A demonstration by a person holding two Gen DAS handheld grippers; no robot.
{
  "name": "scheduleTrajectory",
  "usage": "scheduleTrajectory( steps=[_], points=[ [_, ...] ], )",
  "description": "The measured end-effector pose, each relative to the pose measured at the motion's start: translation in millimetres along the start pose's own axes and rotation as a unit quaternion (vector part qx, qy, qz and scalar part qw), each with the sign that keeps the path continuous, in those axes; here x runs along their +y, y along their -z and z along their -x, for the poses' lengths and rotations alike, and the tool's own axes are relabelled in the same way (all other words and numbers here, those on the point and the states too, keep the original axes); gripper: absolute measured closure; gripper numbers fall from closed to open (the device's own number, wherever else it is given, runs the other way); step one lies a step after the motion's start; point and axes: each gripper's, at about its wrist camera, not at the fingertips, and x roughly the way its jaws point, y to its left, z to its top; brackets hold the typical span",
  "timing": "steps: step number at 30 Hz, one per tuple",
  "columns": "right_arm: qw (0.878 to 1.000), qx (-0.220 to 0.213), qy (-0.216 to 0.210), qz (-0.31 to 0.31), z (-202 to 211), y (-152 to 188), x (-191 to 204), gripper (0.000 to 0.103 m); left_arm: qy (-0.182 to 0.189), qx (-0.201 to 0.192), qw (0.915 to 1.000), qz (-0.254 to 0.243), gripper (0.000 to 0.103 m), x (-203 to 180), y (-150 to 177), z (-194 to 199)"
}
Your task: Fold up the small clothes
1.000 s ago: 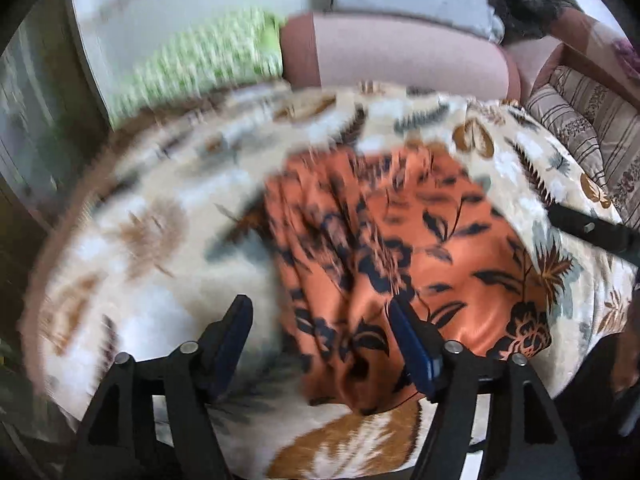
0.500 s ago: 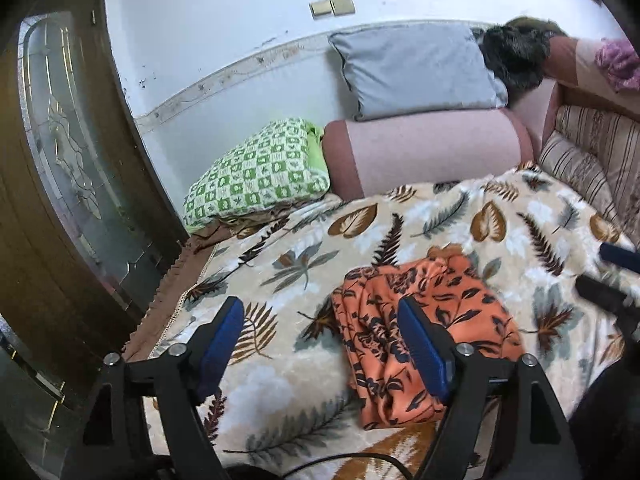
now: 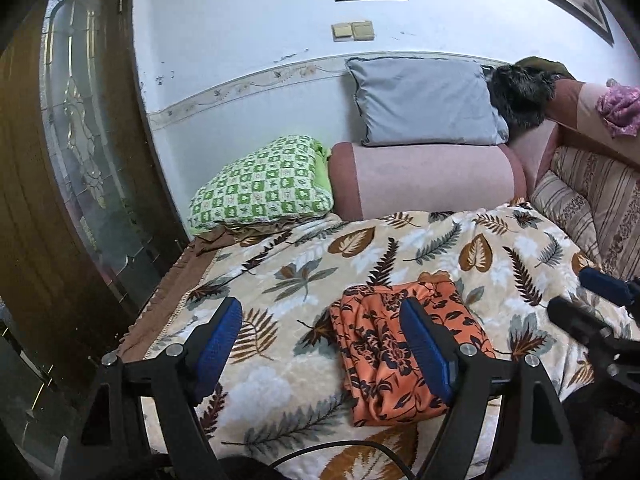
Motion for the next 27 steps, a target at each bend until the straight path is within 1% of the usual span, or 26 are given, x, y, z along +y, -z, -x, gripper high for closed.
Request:
scheduleTrajectory(
  steps=[4, 12, 15, 17, 21, 23, 27],
  points=[
    [1.0, -0.014, 0.005, 0.01, 10.0, -8.8, 16.9, 0.034, -0.014, -0.007, 0.9998, 0.009, 0.022, 9.6, 2.6, 5.2],
    [0.999, -0.027, -0.005, 0.029, 21.5, -17.0, 49.1, 0.034, -0.021, -0.01, 0.9996, 0.018, 0.022, 26.4, 8.5, 10.3],
    [0.999, -0.029, 0.005, 0.032, 18.8, -18.4, 55.3, 0.034, -0.023, -0.013, 0.9995, 0.019, 0.022, 33.7, 9.8, 11.9],
    [0.999, -0.027, 0.012, 0.032, 16.3, -18.0, 58.2, 0.034, -0.024, -0.015, 0.9993, 0.023, 0.022, 38.5, 10.5, 12.9],
    [0.999, -0.008, 0.024, 0.027, 1.5, -15.4, 57.5, 0.034, -0.026, -0.016, 0.9991, 0.03, 0.022, 46.0, 11.4, 11.8],
    [1.0, 0.004, 0.023, 0.021, -6.1, -13.7, 56.0, 0.034, -0.025, -0.016, 0.9991, 0.03, 0.022, 47.4, 11.5, 10.6],
    [1.0, 0.014, 0.018, 0.018, -14.9, -11.0, 57.1, 0.034, -0.023, -0.017, 0.999, 0.033, 0.022, 49.0, 12.1, 11.0]
  ],
)
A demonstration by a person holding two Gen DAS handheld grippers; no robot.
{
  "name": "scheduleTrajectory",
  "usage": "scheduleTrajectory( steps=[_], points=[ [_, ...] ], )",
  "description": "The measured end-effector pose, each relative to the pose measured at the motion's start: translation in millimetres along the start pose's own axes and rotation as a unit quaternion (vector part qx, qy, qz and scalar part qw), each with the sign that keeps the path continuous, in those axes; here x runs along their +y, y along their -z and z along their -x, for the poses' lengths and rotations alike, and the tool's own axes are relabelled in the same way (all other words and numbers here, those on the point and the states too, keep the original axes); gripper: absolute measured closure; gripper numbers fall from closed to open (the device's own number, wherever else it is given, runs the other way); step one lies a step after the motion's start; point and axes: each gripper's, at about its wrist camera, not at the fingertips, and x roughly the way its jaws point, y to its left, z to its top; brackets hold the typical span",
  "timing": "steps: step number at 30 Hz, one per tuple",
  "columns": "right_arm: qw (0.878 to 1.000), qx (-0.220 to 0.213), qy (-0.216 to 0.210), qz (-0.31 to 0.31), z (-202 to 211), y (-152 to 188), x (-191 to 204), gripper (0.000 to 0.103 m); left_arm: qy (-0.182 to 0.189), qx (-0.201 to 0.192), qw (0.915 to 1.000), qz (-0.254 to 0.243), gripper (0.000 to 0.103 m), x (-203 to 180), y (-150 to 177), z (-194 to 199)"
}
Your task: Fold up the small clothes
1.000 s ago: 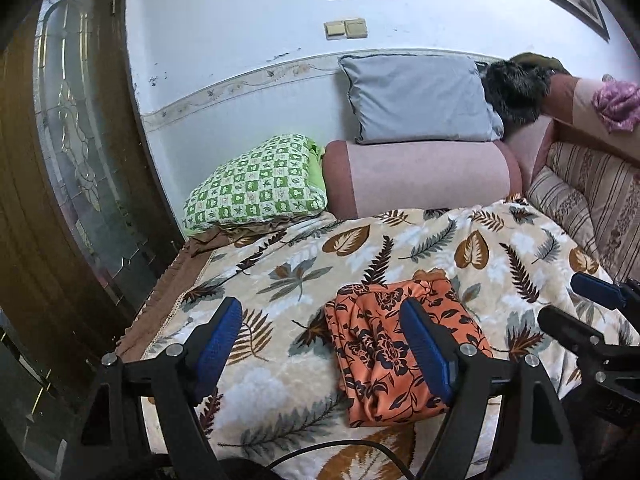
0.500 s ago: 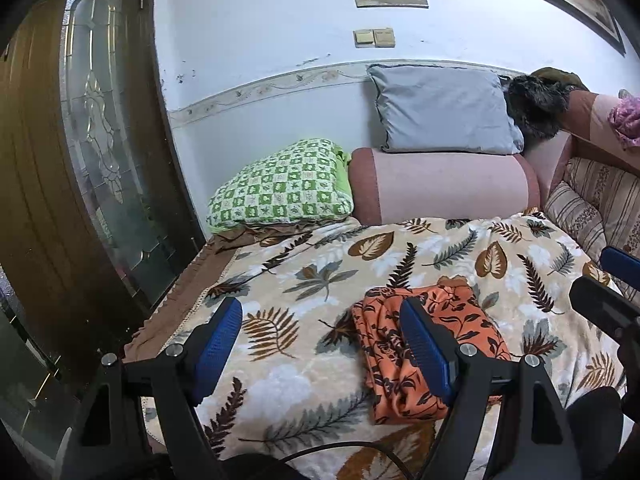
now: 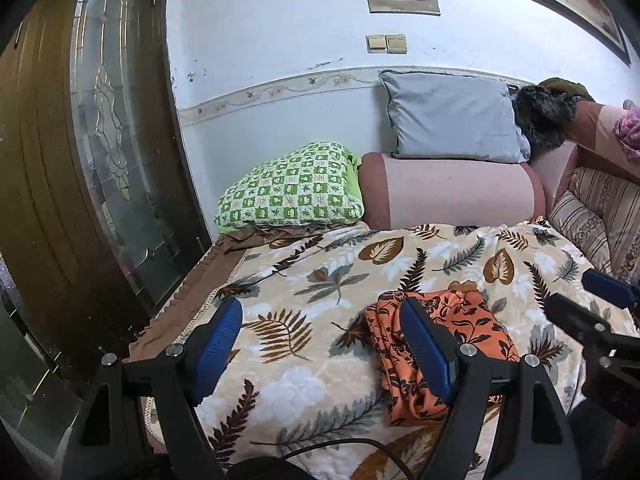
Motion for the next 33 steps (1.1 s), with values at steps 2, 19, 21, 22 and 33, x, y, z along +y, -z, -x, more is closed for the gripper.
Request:
scheduleTrajectory(
  steps=[2, 19, 21, 22, 33],
  points=[
    [1.0, 0.003, -0.001, 0.003, -3.5, 0.7, 2.8, 0.034, 0.005, 0.001, 1.0, 0.004, 0.022, 3.3, 0.8, -1.1],
    [1.0, 0.022, -0.012, 0.014, -25.4, 4.3, 13.9, 0.034, 0.012, 0.012, 0.9998, -0.003, 0.022, 5.5, 0.4, -15.7],
    [1.0, 0.023, -0.012, 0.014, -27.2, 4.0, 13.4, 0.034, 0.013, 0.014, 0.9998, -0.003, 0.022, 5.3, -0.1, -17.0],
    [1.0, 0.023, -0.012, 0.014, -27.9, 4.1, 13.0, 0.034, 0.012, 0.014, 0.9998, -0.003, 0.022, 5.1, -0.1, -17.0],
    [0.999, 0.031, -0.018, 0.002, -42.1, 4.3, 3.0, 0.034, 0.032, 0.028, 0.9991, -0.007, 0.022, -6.4, -2.0, -30.8]
  ],
)
